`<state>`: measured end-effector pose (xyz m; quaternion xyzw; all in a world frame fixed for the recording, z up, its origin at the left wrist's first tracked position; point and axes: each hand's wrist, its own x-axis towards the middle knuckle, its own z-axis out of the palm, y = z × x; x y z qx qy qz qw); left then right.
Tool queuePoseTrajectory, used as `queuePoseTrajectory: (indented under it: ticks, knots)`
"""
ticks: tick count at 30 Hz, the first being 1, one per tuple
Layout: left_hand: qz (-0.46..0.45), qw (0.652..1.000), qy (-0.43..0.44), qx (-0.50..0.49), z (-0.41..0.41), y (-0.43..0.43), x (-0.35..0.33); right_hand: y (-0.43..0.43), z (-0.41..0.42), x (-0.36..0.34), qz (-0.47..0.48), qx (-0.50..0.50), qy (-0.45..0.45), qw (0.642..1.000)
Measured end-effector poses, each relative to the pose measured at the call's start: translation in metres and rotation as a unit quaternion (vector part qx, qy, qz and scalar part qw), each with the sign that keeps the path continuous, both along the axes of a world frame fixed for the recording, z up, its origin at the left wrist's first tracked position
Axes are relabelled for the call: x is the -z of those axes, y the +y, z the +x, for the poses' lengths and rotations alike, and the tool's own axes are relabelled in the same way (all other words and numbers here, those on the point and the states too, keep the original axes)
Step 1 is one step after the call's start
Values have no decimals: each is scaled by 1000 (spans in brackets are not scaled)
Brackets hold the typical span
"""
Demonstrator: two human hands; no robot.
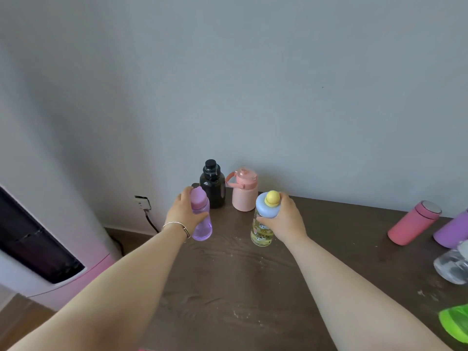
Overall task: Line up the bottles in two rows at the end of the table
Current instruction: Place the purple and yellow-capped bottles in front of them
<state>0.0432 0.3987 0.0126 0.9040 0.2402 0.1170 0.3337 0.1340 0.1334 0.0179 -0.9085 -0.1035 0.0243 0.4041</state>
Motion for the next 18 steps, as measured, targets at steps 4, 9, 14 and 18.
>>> queuePoseTrajectory:
  ticks: [4, 9, 14, 18]
  knots:
    - [-9, 999, 16, 39, 12, 34, 10, 33, -6, 9, -1, 30, 4, 1000]
    - [-18, 996, 13, 82, 32, 56, 16, 59, -2, 15, -1, 55, 1, 998]
    - [-37, 995, 23, 94, 53, 62, 31, 74, 15, 30, -18, 65, 4, 998]
    - [-40, 994, 28, 100, 65, 60, 41, 79, 27, 43, -20, 58, 7, 998]
